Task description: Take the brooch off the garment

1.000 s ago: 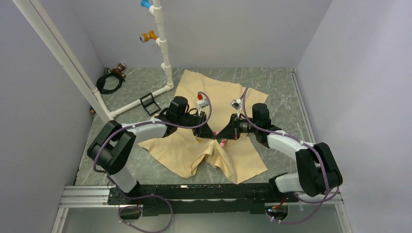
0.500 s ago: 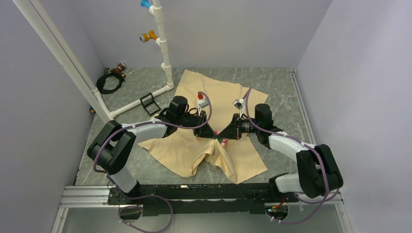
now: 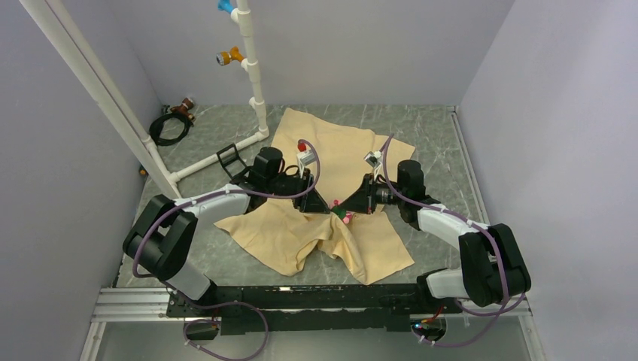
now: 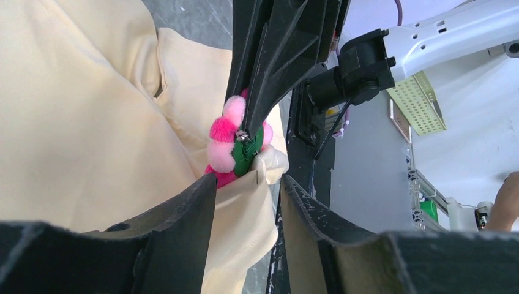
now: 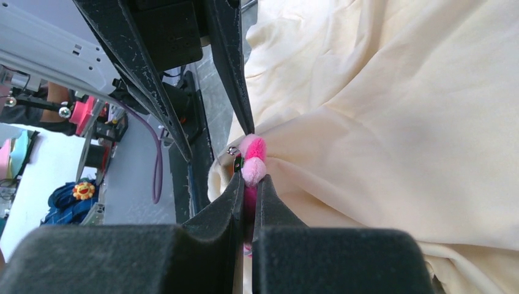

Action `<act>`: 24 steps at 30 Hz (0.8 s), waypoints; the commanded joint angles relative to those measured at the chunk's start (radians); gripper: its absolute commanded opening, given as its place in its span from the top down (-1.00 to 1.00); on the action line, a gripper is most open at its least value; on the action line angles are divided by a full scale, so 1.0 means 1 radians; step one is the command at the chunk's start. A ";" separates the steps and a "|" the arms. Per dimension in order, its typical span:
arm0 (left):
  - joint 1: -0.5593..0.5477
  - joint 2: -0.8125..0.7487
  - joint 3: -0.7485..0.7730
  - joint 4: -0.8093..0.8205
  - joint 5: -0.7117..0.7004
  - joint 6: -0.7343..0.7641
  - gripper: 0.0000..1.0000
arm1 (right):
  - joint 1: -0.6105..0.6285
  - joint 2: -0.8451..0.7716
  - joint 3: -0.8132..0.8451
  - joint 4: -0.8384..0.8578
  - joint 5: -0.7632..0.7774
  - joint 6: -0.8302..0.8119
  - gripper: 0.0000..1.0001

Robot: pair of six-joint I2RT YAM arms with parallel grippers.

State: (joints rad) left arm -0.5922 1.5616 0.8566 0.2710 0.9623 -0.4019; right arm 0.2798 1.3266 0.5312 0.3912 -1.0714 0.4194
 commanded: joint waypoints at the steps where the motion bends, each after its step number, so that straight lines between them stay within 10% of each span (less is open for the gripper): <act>1: 0.002 -0.036 0.017 -0.022 0.008 0.035 0.03 | -0.005 -0.019 0.003 0.065 0.006 0.009 1.00; 24: -0.024 -0.015 0.009 -0.127 -0.002 0.297 0.07 | -0.009 -0.011 0.011 0.006 0.025 -0.048 1.00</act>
State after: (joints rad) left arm -0.5945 1.5532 0.8566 0.1474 0.9619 -0.1791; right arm 0.2756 1.3266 0.5312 0.3893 -1.0519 0.4019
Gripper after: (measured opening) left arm 0.485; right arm 0.045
